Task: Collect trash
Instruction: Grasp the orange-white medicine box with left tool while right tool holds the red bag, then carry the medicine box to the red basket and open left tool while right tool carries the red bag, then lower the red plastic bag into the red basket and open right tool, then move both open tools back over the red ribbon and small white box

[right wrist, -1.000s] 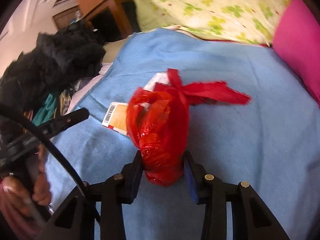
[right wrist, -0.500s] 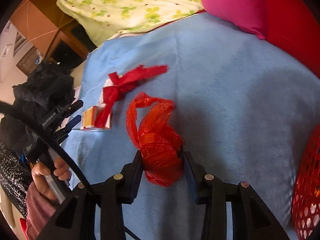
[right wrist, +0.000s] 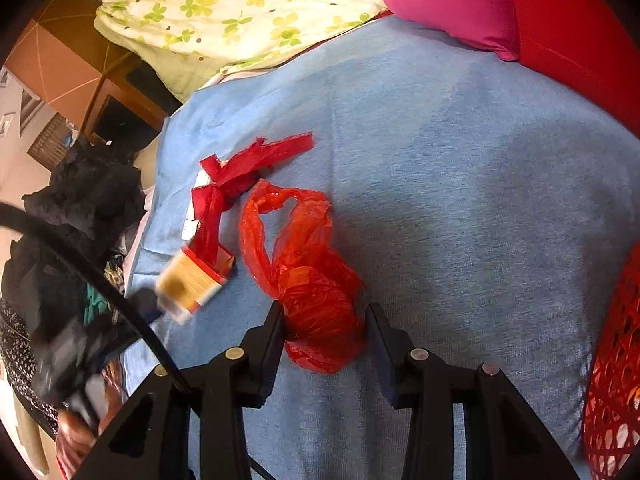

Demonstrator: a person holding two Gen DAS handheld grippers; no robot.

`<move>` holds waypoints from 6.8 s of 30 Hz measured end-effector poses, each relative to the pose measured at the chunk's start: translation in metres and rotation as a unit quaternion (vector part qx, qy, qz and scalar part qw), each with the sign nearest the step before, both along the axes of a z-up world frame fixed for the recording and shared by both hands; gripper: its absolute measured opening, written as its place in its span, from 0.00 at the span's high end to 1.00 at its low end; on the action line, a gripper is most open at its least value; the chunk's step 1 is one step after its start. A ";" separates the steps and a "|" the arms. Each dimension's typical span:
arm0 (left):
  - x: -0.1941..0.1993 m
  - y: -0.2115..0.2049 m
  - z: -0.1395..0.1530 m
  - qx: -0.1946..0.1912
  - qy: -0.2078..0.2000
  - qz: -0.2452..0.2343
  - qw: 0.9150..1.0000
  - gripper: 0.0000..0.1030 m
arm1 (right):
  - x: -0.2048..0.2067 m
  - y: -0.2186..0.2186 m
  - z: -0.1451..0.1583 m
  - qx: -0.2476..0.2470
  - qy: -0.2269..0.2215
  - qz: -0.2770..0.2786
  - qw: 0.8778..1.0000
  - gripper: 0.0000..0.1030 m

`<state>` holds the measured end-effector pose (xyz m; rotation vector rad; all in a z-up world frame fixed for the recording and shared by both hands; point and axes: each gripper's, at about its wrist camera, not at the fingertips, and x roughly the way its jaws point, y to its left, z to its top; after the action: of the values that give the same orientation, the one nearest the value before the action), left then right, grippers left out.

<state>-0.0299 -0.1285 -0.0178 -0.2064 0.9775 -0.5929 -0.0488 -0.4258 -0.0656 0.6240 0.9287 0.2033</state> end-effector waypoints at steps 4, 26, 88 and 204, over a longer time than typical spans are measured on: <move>-0.007 -0.004 0.013 0.037 -0.040 -0.013 0.998 0.34 | -0.001 -0.007 -0.001 0.003 0.002 -0.008 1.000 0.58; 0.016 -0.028 -0.012 0.127 -0.107 -0.061 0.984 0.26 | 0.001 0.000 -0.004 0.000 -0.002 0.002 1.000 0.58; -0.126 -0.099 0.089 0.193 -0.296 0.089 0.931 0.43 | -0.131 -0.028 0.115 -0.099 -0.356 -0.019 0.929 0.62; -0.054 0.058 -0.004 0.227 -0.185 0.191 0.937 0.43 | -0.012 0.047 0.027 -0.260 -0.162 -0.036 0.951 0.33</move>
<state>-0.0834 -0.0708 -0.0215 0.1267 0.6579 -0.0322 -0.0612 -0.3785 -0.0382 0.1262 0.6009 -0.0112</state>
